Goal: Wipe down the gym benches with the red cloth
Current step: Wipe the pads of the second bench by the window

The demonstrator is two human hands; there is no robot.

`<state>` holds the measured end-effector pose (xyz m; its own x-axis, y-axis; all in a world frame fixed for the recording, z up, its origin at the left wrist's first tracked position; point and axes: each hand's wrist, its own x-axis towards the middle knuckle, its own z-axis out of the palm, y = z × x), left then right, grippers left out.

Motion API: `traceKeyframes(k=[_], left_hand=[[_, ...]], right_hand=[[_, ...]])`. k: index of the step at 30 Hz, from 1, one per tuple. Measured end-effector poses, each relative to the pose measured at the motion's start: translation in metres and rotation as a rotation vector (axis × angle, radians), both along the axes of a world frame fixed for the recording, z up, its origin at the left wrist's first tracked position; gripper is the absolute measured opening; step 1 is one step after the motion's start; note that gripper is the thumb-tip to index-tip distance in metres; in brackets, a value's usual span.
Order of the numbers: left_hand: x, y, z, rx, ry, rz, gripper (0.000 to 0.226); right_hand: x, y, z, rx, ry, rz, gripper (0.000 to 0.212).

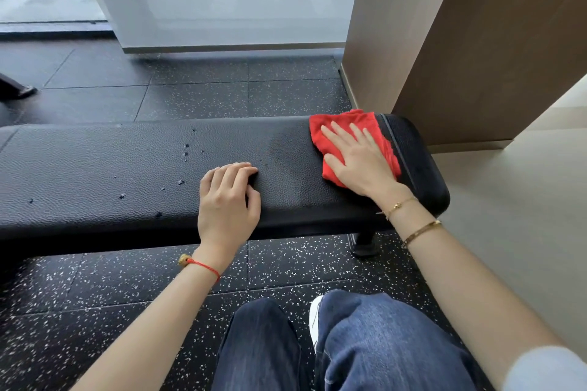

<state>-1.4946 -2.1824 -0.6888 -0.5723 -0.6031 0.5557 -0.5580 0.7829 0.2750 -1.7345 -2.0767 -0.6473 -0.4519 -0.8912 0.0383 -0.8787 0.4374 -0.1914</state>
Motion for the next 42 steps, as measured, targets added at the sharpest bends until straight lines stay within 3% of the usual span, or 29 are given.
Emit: traceKeyframes(k=[6, 11, 14, 18, 24, 26, 30, 32, 39, 42], left_hand=[[0.002, -0.003, -0.001, -0.003, 0.002, -0.006, 0.029], [-0.001, -0.002, 0.000, 0.011, -0.012, 0.006, 0.030], [-0.002, 0.000, 0.000, 0.015, -0.025, 0.008, 0.029], [0.000, -0.002, 0.000, 0.009, -0.040, 0.017, 0.028], [0.001, -0.003, 0.001, 0.019, -0.037, 0.015, 0.028], [0.001, -0.004, 0.000, 0.028, -0.039, 0.010, 0.028], [0.000, 0.000, 0.000, 0.036, -0.044, 0.016, 0.028], [0.001, 0.000, 0.000, 0.034, -0.045, 0.022, 0.028], [0.001, 0.001, 0.001, 0.038, -0.046, 0.020, 0.029], [0.002, 0.000, 0.001, 0.033, -0.057, 0.012, 0.029]], right_hand=[[0.016, 0.054, -0.002, -0.059, -0.020, 0.161, 0.061], [-0.042, 0.024, 0.001, 0.019, 0.013, -0.132, 0.060], [-0.052, -0.017, 0.001, 0.071, -0.017, -0.178, 0.060], [-0.018, -0.039, 0.001, 0.057, -0.027, -0.031, 0.061], [0.021, 0.024, -0.001, -0.022, -0.002, 0.255, 0.063], [0.003, 0.040, -0.001, -0.032, 0.013, 0.191, 0.062], [-0.038, 0.030, 0.000, 0.060, 0.014, -0.132, 0.056], [-0.033, 0.012, 0.000, 0.055, -0.010, -0.164, 0.055], [0.031, 0.031, -0.002, 0.011, 0.001, 0.132, 0.058], [0.030, 0.067, -0.004, -0.023, 0.035, 0.115, 0.061]])
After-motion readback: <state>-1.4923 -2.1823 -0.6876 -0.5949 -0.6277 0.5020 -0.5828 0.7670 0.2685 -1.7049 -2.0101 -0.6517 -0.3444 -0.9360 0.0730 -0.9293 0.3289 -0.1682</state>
